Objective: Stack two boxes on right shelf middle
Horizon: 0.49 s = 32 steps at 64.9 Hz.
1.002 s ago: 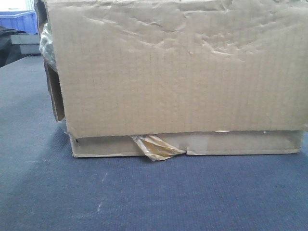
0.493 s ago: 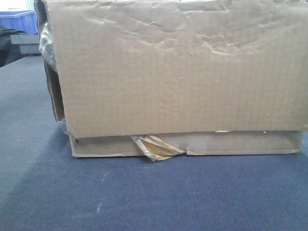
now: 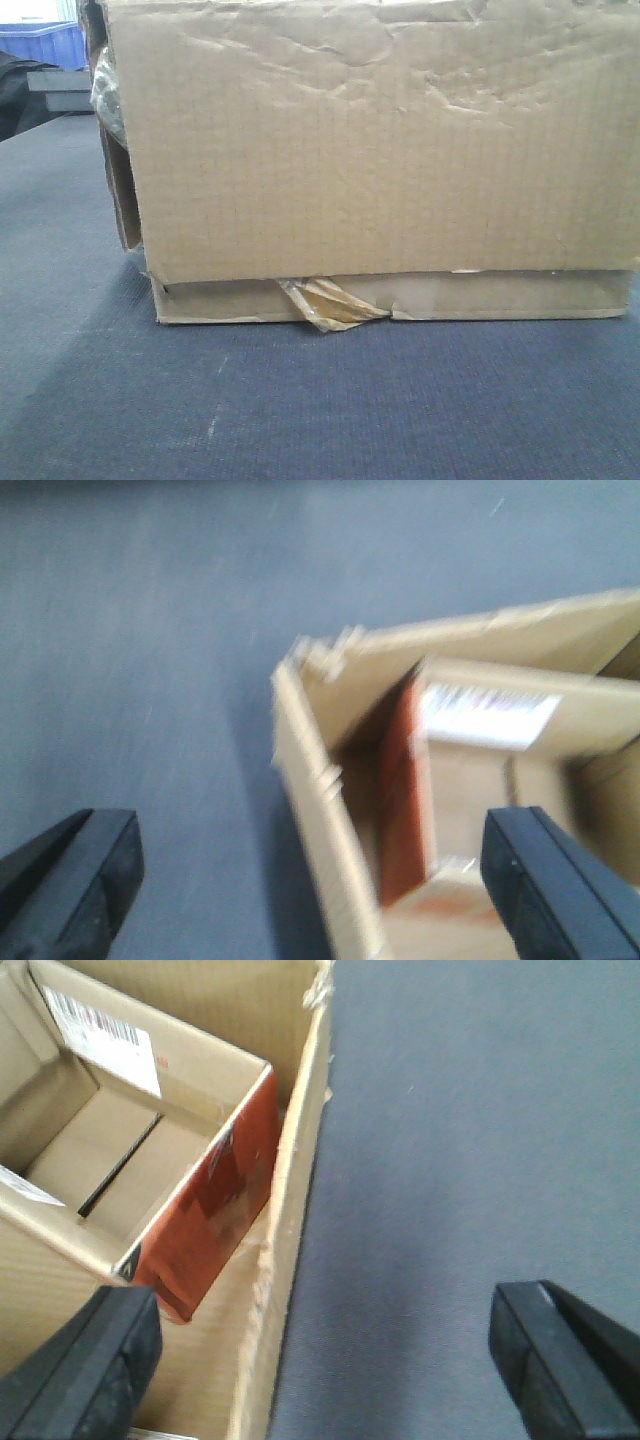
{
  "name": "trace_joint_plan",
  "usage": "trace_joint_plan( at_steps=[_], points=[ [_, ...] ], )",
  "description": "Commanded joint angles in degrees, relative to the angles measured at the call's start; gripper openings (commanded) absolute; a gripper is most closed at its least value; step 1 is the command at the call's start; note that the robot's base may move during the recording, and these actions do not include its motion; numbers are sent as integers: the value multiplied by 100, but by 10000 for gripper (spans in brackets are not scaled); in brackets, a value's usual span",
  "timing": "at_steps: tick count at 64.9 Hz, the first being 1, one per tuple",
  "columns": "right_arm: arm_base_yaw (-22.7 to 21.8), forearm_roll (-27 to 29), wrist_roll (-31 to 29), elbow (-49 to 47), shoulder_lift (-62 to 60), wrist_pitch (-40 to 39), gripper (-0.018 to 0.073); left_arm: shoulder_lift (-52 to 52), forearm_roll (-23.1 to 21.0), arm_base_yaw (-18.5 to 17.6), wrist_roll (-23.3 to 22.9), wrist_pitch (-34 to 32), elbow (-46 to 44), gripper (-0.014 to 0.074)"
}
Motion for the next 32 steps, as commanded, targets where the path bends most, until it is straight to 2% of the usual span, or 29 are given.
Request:
trace_joint_plan(
  at_steps=[1, 4, 19, 32],
  points=[
    [3, 132, -107, -206, 304, 95, 568, -69, -237, 29, 28, -49, 374, 581],
    [3, 255, -191, -238, 493, 95, 568, -47, -454, 18, 28, -49, 585, 581],
    [3, 424, -299, -238, 1158, 186, 568, 99, -483, 18, 28, -49, 1280, 581],
    [3, 573, -398, -238, 1728, 186, 568, 460, -754, -5, 28, -49, 1534, 581]
  ],
)
